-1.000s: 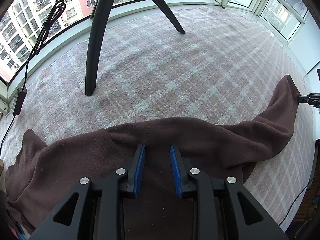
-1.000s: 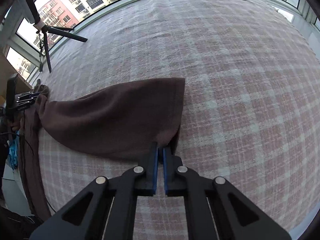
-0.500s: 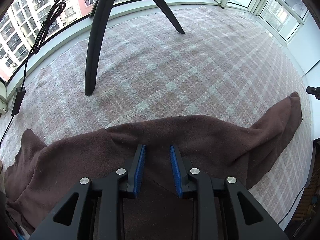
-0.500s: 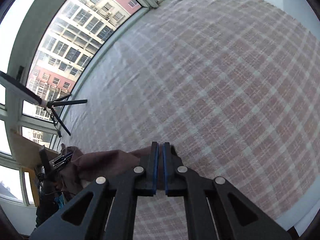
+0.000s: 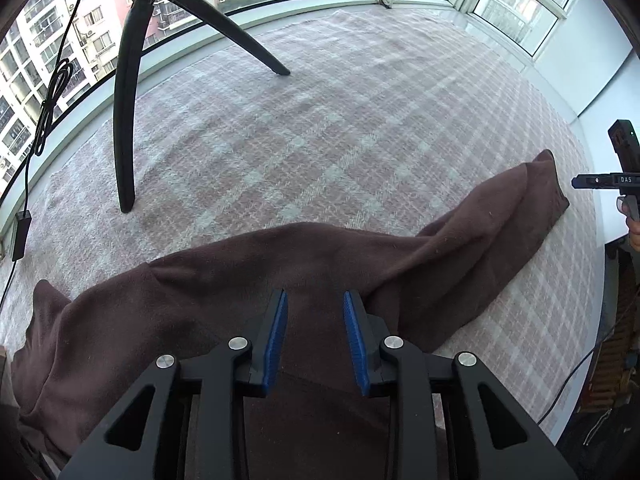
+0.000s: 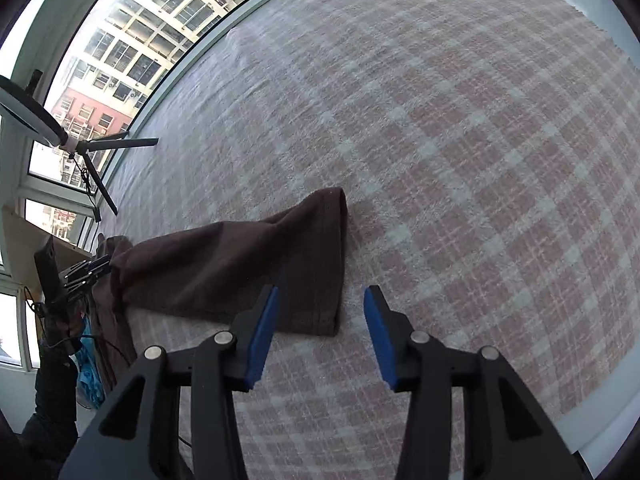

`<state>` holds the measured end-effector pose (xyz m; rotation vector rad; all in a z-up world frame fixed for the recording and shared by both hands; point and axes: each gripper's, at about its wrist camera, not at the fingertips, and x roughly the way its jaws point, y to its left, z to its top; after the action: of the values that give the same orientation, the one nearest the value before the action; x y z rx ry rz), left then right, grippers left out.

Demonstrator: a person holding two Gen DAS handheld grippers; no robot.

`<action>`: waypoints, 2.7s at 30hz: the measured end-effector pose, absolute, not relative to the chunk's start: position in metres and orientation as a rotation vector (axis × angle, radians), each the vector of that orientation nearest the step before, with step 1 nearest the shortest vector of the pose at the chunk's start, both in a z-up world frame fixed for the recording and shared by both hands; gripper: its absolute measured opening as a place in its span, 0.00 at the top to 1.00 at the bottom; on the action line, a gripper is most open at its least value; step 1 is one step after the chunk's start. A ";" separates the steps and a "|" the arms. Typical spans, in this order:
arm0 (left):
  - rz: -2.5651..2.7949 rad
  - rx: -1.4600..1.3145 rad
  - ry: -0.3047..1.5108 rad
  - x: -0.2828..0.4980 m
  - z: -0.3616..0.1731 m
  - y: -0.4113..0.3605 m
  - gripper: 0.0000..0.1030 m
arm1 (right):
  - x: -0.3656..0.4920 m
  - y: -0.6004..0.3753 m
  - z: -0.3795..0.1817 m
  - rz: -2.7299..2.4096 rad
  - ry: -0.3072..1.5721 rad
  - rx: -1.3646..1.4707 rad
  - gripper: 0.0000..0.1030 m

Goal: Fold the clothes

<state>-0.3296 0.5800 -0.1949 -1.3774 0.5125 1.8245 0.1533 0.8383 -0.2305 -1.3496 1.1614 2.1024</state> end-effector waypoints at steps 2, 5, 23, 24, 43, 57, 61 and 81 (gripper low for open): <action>1.832 -1.391 0.508 -0.333 -0.195 0.573 0.73 | 0.149 0.834 -0.236 2.108 1.142 -1.386 0.58; 1.842 -1.411 0.500 -0.339 -0.196 0.563 0.73 | 0.140 0.825 -0.240 2.115 1.057 -1.450 0.58; 1.902 -1.452 0.463 -0.373 -0.204 0.559 0.73 | 0.130 0.759 -0.223 2.108 0.588 -1.728 0.90; 1.893 -1.446 0.447 -0.373 -0.201 0.561 0.73 | 0.132 0.756 -0.221 2.106 0.567 -1.737 0.89; 1.743 -1.767 0.178 -0.393 -0.193 0.632 0.60 | 0.132 0.755 -0.215 2.090 0.515 -1.744 0.79; 1.782 -1.745 0.190 -0.355 -0.198 0.620 0.98 | 0.140 0.763 -0.195 2.185 0.516 -1.669 0.90; 1.866 -1.676 0.081 -0.340 -0.180 0.603 0.98 | 0.141 0.756 -0.182 2.207 0.435 -1.639 0.91; 1.847 -1.452 0.345 -0.300 -0.165 0.612 0.78 | 0.096 0.843 -0.153 2.278 0.827 -1.399 0.78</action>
<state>-0.3004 0.6115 -0.1651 -1.4523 0.3452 1.8473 0.0964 0.8433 -0.1530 -1.3992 0.8266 2.2785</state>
